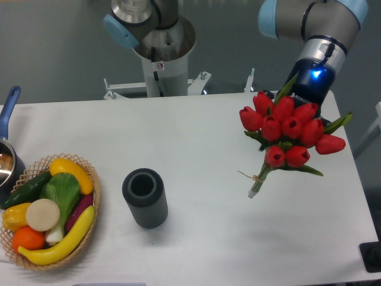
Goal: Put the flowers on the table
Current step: 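Lower the held red tulip bunch toward the table with the gripper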
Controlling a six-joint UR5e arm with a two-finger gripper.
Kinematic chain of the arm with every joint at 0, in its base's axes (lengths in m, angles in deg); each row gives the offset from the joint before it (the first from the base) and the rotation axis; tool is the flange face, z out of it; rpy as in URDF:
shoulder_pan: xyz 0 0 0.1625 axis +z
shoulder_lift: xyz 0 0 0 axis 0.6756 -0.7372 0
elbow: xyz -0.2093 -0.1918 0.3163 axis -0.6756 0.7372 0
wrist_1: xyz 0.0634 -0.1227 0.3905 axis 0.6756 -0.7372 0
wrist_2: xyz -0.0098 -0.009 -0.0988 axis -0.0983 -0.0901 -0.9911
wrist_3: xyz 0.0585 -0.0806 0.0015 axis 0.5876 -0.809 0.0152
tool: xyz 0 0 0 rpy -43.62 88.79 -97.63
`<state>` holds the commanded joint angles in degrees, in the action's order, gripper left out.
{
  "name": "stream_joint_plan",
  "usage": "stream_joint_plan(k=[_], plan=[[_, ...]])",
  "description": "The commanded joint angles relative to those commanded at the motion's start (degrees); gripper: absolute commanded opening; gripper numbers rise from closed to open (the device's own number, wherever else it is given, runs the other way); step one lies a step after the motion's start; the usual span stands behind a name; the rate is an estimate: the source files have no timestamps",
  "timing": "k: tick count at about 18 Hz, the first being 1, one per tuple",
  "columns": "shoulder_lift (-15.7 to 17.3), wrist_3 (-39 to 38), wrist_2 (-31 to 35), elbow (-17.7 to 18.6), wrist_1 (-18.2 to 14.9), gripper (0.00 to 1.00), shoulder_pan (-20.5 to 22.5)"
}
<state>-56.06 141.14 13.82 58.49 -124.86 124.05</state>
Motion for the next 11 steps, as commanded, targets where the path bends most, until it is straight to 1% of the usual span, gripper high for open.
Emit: stream_joint_plan(k=[2,9,11], plan=[[0.2,2.2,0.0,1.2,0.1,0.45,-0.1],[0.3,2.6,0.2,1.1,0.0,0.45,0.0],[0.3,2.6,1.4,0.9,0.0,0.45,0.0]])
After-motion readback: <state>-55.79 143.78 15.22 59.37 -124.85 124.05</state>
